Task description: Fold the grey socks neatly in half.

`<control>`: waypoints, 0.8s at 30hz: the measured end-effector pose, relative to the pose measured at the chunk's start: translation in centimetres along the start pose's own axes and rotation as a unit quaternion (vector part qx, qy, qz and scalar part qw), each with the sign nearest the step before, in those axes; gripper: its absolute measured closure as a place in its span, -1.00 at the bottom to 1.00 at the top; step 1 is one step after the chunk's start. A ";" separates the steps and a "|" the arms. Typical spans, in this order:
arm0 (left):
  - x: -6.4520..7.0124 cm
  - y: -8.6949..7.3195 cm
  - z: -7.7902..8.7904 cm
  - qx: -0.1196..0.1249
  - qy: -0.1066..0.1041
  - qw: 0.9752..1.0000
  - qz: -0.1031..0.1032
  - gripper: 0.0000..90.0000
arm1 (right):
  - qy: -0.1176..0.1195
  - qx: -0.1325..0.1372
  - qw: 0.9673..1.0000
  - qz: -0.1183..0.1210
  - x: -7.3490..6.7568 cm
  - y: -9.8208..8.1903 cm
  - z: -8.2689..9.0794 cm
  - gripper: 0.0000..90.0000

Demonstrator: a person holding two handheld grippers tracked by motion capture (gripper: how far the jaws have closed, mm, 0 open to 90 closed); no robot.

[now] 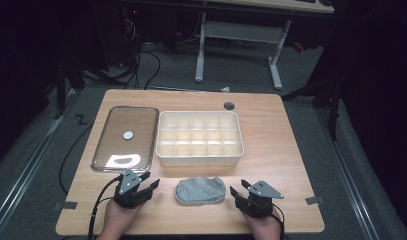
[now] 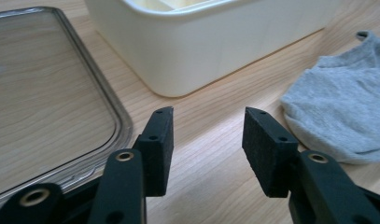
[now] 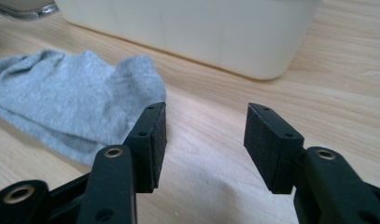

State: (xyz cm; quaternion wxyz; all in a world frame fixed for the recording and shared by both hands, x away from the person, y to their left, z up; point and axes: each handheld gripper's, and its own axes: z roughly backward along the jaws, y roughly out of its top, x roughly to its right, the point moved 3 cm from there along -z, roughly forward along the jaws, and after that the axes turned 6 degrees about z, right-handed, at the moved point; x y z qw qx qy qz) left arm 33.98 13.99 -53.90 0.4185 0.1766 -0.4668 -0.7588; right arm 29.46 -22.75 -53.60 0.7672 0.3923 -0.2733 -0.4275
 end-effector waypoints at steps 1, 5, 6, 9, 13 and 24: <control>-0.1 0.0 0.0 -0.003 0.005 1.000 0.000 0.20 | -0.001 0.001 1.000 -0.006 0.1 -0.2 0.1 0.11; -0.2 0.1 0.1 0.000 0.007 1.000 0.006 0.18 | 0.001 0.006 1.000 -0.019 0.6 -0.6 0.5 0.11; -0.1 0.2 0.0 -0.001 0.006 1.000 0.002 0.17 | 0.000 0.006 1.000 -0.021 0.6 -0.7 0.6 0.11; 0.0 0.1 -0.1 -0.003 0.006 1.000 0.000 0.15 | -0.001 0.010 1.000 -0.024 0.7 -0.8 0.8 0.11; 0.0 0.1 -0.2 -0.004 0.007 1.000 0.000 0.12 | -0.004 0.011 1.000 -0.029 0.8 -0.9 1.1 0.11; 0.0 0.2 0.0 0.001 0.005 1.000 0.000 0.07 | -0.006 0.013 1.000 -0.028 0.7 -1.0 1.1 0.13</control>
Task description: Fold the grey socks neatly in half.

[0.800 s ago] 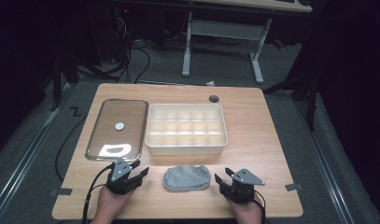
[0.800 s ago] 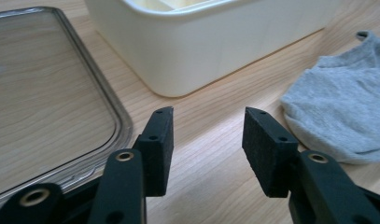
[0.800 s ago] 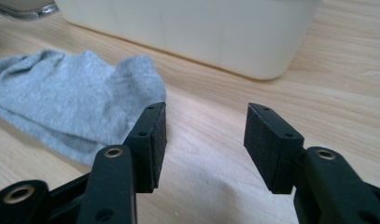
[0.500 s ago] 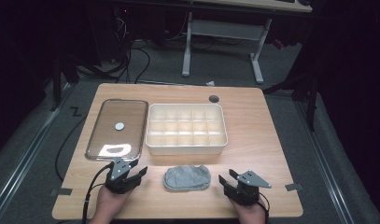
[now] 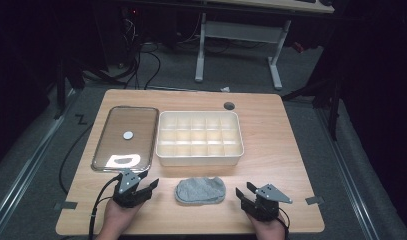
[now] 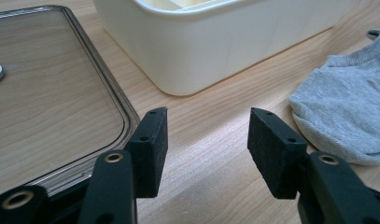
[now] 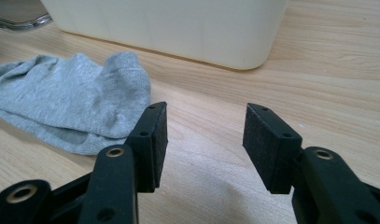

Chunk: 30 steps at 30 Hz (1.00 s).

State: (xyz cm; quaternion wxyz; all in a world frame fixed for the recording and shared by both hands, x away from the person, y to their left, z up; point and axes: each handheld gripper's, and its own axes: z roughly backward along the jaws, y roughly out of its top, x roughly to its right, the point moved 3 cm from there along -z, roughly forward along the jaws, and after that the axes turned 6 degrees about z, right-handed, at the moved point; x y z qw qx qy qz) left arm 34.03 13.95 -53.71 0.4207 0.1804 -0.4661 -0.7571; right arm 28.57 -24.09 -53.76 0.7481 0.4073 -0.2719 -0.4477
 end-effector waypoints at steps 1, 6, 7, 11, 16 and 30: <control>0.1 0.0 0.0 0.001 -0.001 1.000 0.000 0.06 | 0.001 0.001 1.000 0.001 0.0 0.0 0.0 0.13; 0.5 0.0 -0.1 -0.005 -0.013 1.000 -0.002 0.11 | 0.003 0.001 1.000 0.005 -0.3 0.1 -0.1 0.13; 0.6 0.0 -0.1 -0.005 -0.015 1.000 -0.003 0.12 | 0.004 0.000 1.000 0.005 -0.3 0.1 -0.1 0.13; 1.0 0.0 -0.2 -0.007 -0.024 1.000 -0.005 0.14 | 0.006 0.001 1.000 0.010 -0.5 0.1 0.0 0.13; 1.6 -0.1 -0.3 -0.009 -0.039 0.999 -0.005 0.21 | 0.008 0.002 1.000 0.010 -0.6 0.1 -0.1 0.14; 1.9 0.1 -0.2 -0.001 -0.044 0.999 -0.002 0.10 | 0.015 -0.005 1.000 0.016 -1.3 0.2 -0.4 0.14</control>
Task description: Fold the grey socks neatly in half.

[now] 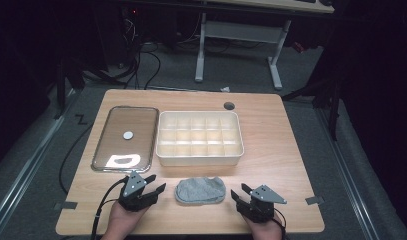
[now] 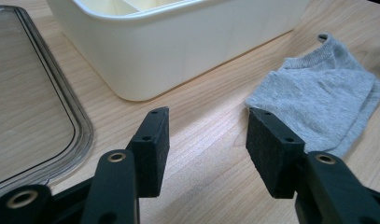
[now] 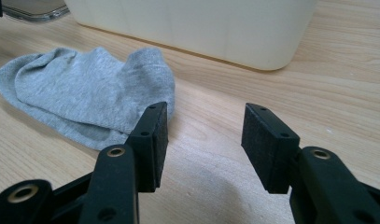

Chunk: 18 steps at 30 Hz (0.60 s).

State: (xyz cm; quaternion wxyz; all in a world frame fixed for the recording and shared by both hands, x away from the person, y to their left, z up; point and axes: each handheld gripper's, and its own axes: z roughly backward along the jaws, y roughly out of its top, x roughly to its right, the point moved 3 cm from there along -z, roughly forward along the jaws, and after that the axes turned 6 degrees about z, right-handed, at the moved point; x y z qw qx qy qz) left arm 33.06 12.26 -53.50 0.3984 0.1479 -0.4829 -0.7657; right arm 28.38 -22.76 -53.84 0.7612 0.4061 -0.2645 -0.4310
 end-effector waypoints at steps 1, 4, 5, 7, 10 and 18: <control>0.0 0.0 0.0 0.000 -0.001 1.000 0.000 0.10 | 0.001 0.000 1.000 -0.001 -0.1 0.0 0.0 0.14; 0.2 0.1 0.0 -0.001 -0.004 1.000 0.003 0.07 | 0.005 0.000 1.000 -0.005 -0.2 0.1 0.1 0.17; 0.3 0.1 0.0 -0.002 -0.006 1.000 0.003 0.06 | 0.009 -0.001 1.000 -0.008 -0.3 0.1 0.1 0.17; 0.5 0.1 -0.1 -0.005 -0.011 1.000 0.006 0.02 | 0.015 0.000 1.000 -0.016 -0.4 0.4 0.2 0.17; 1.0 0.3 -0.3 -0.013 -0.027 1.000 0.008 -0.04 | 0.023 0.007 0.999 -0.025 -0.6 1.1 0.5 0.16; 3.3 1.4 -2.0 -0.021 -0.053 0.998 -0.014 -0.01 | 0.056 -0.013 0.998 -0.023 -1.2 3.2 -0.5 0.29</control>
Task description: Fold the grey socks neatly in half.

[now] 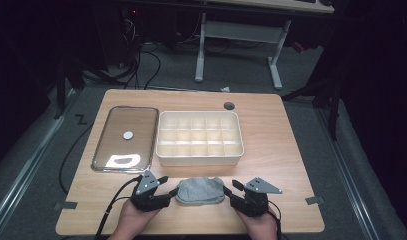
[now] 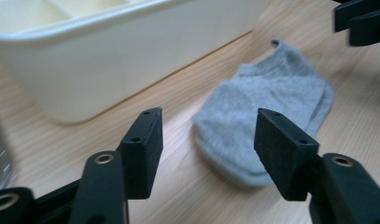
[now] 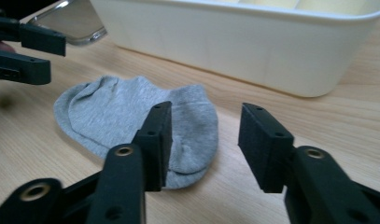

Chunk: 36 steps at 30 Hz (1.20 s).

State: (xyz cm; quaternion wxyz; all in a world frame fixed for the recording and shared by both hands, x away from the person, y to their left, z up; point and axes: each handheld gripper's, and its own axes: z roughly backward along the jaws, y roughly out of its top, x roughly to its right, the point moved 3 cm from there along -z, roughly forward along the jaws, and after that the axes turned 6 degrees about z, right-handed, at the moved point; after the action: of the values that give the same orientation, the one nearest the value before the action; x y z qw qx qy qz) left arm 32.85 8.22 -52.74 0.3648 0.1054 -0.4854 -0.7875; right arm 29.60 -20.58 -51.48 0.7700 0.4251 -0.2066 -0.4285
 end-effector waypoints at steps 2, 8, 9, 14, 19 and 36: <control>0.5 0.4 -0.6 -0.006 0.004 1.000 -0.004 0.10 | 0.003 -0.014 1.000 -0.005 0.1 0.2 -0.7 0.36; 0.8 0.1 -3.1 -0.060 0.022 0.998 -0.005 0.38 | -0.001 -0.055 0.998 -0.023 0.1 -0.9 -2.6 0.33; 0.8 0.1 -3.1 -0.060 0.022 0.998 -0.005 0.41 | -0.001 -0.055 0.998 -0.023 0.1 -0.9 -2.6 0.33; 0.9 -0.3 -3.6 -0.068 0.035 0.997 -0.004 0.54 | 0.002 -0.066 0.998 -0.025 -0.1 -1.6 -3.0 0.24; 1.2 -0.5 -3.6 -0.068 0.042 0.997 -0.014 0.64 | 0.004 -0.053 0.998 -0.020 -0.4 -1.5 -2.6 0.24; 2.3 -1.6 -3.0 -0.064 0.070 0.992 -0.082 0.65 | -0.022 -0.078 0.997 0.019 -1.8 -2.3 -3.2 0.27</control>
State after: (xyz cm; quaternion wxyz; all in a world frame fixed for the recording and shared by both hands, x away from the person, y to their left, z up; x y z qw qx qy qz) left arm 32.02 4.96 -55.18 0.3385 0.1759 -0.3970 -0.8348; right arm 29.68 -18.12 -55.05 0.8042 0.3503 -0.1970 -0.4379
